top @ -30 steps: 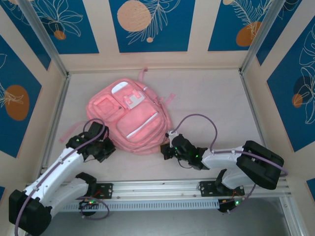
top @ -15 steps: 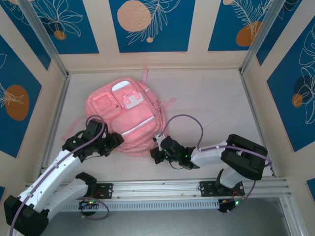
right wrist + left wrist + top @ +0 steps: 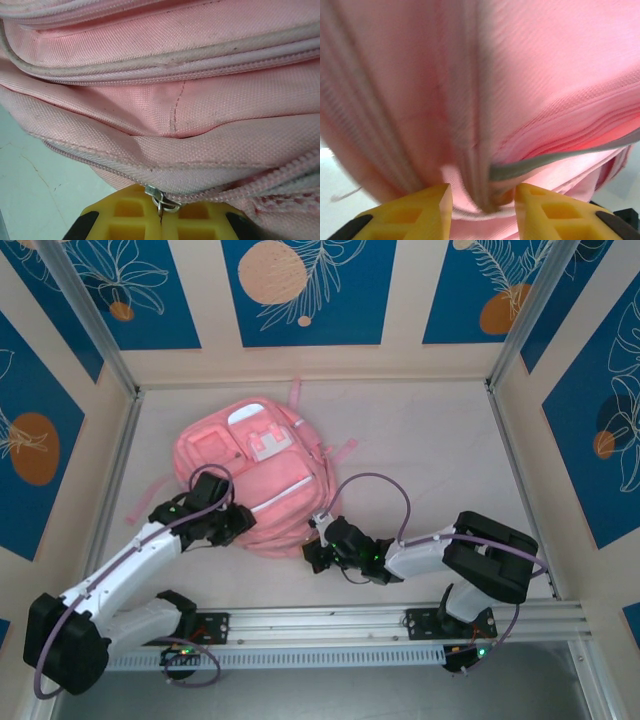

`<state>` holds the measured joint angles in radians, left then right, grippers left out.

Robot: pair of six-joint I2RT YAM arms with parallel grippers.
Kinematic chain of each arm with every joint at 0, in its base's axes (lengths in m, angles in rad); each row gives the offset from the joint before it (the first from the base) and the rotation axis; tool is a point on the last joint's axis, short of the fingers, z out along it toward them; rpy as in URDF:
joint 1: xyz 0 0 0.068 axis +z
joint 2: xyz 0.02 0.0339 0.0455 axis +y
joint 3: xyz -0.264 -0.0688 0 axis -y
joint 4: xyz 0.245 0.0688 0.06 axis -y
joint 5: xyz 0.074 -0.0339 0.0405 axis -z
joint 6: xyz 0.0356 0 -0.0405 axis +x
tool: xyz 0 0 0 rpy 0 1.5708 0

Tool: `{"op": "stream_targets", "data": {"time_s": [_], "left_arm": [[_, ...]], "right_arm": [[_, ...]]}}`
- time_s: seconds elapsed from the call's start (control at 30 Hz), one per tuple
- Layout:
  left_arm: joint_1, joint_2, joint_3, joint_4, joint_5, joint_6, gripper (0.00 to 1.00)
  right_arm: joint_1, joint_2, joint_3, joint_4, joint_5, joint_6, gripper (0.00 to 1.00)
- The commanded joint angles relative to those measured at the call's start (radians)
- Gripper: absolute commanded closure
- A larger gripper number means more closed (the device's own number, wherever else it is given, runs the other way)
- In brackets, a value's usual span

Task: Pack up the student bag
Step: Zip the student bag at the center of the table.

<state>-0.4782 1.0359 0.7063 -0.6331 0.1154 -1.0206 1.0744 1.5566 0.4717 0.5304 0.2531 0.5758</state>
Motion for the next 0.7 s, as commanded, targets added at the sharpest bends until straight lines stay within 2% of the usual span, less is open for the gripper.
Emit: {"op": "stream_targets", "data": {"time_s": [0.0, 0.1, 0.23, 0.47, 0.67], "left_arm": [[-0.005, 0.020, 0.018, 0.064, -0.039, 0.040, 0.68], [-0.005, 0.043, 0.013, 0.074, -0.046, 0.044, 0.76], [-0.005, 0.067, 0.027, 0.060, -0.087, 0.049, 1.00], [0.002, 0.068, 0.114, -0.085, -0.216, 0.098, 1.00], [0.043, 0.043, 0.122, -0.119, -0.231, 0.142, 1.00]], "right_arm": [[0.005, 0.039, 0.002, -0.046, -0.018, 0.006, 1.00], [0.004, 0.048, 0.007, -0.043, -0.024, 0.005, 1.00], [0.001, 0.043, 0.005, -0.045, -0.021, 0.006, 1.00], [-0.020, -0.003, -0.029, -0.071, 0.006, 0.007, 1.00], [-0.049, -0.032, -0.038, -0.122, 0.006, 0.000, 1.00]]}}
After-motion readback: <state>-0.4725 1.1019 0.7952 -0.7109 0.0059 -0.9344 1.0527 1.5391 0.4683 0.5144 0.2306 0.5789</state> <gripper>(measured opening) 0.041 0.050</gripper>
